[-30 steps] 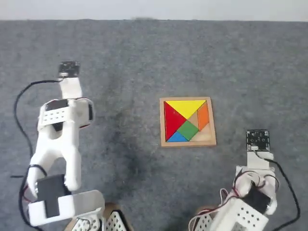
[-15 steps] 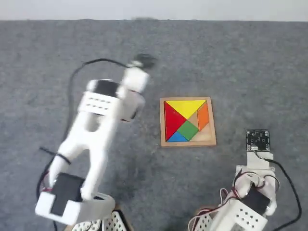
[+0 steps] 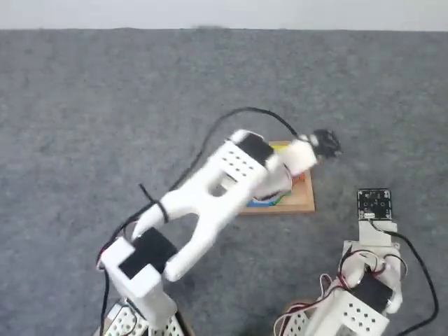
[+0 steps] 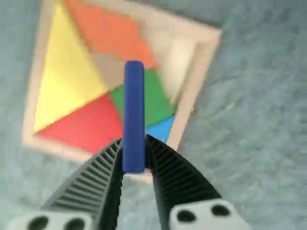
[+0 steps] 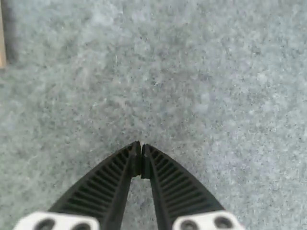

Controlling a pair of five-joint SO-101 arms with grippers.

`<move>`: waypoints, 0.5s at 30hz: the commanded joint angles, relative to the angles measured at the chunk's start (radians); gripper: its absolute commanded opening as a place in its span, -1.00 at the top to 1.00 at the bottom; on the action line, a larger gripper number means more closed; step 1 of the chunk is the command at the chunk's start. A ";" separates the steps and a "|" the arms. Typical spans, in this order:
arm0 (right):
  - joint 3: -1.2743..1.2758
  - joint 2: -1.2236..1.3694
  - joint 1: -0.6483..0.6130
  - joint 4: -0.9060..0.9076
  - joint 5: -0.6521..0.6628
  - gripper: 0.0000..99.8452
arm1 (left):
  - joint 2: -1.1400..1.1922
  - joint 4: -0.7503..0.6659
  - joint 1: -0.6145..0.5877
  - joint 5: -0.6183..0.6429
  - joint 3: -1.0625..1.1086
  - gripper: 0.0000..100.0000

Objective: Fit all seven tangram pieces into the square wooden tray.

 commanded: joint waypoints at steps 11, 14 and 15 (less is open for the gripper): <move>0.014 -0.012 0.013 0.005 0.014 0.98 | 0.044 -0.103 0.057 0.199 -0.099 0.98; 0.014 -0.012 0.013 0.005 0.014 0.98 | 0.054 -0.126 0.054 0.311 -0.087 0.98; 0.014 -0.012 0.013 0.005 0.014 0.98 | 0.069 -0.135 0.054 0.358 -0.084 0.98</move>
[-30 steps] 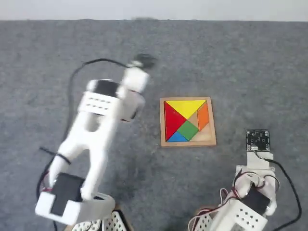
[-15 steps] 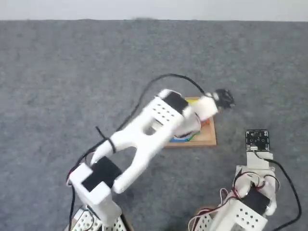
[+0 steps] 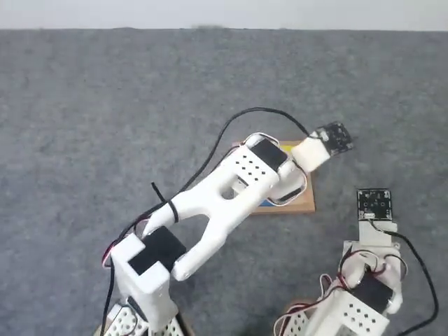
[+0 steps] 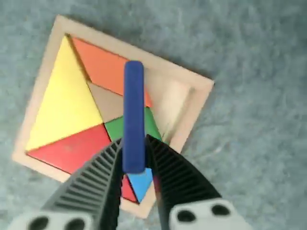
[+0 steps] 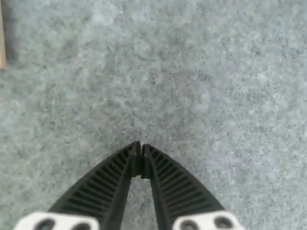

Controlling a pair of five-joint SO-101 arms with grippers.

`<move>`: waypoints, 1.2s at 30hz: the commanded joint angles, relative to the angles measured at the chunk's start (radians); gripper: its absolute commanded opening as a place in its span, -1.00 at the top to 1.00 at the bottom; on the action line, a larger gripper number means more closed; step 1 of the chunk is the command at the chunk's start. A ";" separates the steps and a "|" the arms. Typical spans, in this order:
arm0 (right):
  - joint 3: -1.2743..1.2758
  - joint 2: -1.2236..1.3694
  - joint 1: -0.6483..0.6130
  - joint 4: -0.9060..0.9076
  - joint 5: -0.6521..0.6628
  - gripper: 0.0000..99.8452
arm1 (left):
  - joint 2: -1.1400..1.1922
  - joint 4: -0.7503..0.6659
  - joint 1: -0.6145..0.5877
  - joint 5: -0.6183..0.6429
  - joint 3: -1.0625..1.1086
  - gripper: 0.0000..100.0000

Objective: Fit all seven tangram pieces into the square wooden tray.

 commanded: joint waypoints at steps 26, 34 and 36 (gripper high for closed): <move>0.014 -0.012 0.012 0.007 0.015 0.98 | 0.193 0.061 -0.046 0.374 -0.202 0.77; 0.014 -0.012 0.010 0.007 0.015 0.98 | 0.032 0.114 -0.064 0.365 -0.186 0.76; 0.014 -0.012 0.010 0.007 0.015 0.98 | 0.008 0.117 -0.063 0.365 -0.165 0.76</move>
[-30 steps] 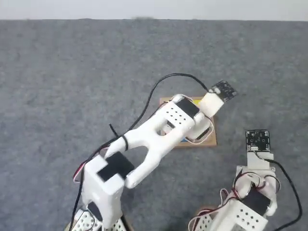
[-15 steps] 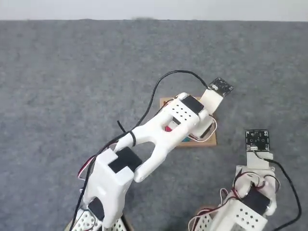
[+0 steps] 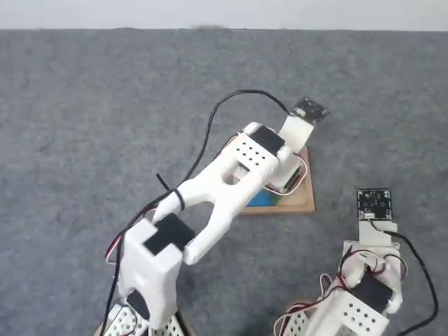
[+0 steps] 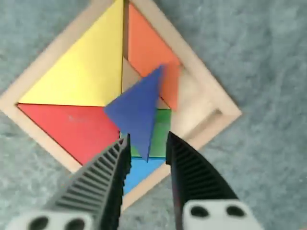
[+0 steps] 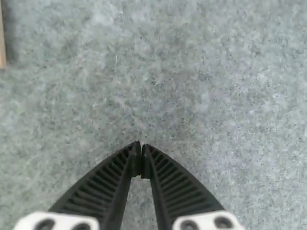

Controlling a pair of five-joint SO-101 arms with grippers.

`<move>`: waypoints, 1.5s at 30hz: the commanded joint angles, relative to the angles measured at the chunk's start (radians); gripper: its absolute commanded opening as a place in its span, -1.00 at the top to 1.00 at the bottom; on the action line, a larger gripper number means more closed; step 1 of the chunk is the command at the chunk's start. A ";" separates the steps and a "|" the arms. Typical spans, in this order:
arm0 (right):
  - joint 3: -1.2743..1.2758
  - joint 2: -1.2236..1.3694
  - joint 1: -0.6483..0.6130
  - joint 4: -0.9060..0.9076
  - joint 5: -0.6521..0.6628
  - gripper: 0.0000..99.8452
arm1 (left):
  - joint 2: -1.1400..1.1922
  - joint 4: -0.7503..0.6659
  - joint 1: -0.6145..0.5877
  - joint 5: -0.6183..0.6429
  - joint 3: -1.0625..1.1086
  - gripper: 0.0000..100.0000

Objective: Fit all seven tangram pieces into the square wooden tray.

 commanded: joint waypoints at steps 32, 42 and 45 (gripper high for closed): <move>0.014 -0.012 0.008 0.007 0.017 0.98 | 0.018 -0.195 -0.048 -0.023 -0.030 0.76; 0.014 -0.012 0.008 0.007 0.017 0.98 | 0.135 -0.249 -0.017 -0.026 -0.085 0.69; 0.014 -0.012 0.008 0.007 0.017 0.98 | 0.192 -0.183 -0.015 -0.028 -0.165 0.70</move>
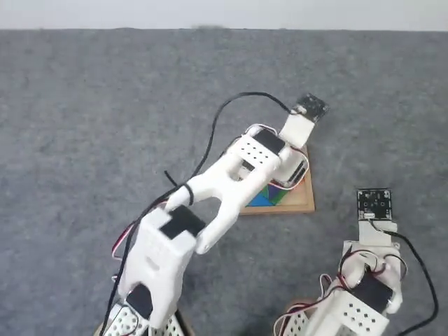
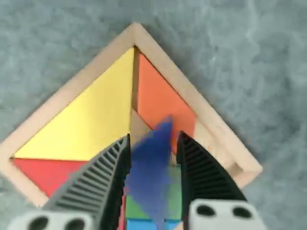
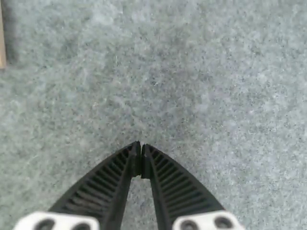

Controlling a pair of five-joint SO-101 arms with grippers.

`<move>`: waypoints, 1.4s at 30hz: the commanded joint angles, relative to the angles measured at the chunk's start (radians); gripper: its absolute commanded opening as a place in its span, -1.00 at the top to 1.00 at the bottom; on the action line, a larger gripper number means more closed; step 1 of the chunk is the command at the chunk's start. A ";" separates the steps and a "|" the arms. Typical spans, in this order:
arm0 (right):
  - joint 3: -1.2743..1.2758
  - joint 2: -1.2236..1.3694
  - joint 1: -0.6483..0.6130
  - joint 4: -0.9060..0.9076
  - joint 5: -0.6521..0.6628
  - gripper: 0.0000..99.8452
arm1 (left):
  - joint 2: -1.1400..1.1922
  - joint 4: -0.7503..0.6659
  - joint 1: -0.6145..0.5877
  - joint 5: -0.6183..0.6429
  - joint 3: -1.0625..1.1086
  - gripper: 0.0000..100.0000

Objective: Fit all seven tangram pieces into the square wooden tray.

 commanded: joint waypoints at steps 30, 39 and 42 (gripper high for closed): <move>0.014 -0.012 0.007 0.007 0.017 0.98 | 0.005 0.232 -0.095 -0.183 -0.133 0.58; 0.014 -0.012 0.007 0.007 0.017 0.98 | 0.051 0.239 -0.069 -0.204 -0.124 0.59; 0.014 -0.012 0.007 0.007 0.017 0.98 | 0.118 0.239 -0.057 -0.203 -0.127 0.59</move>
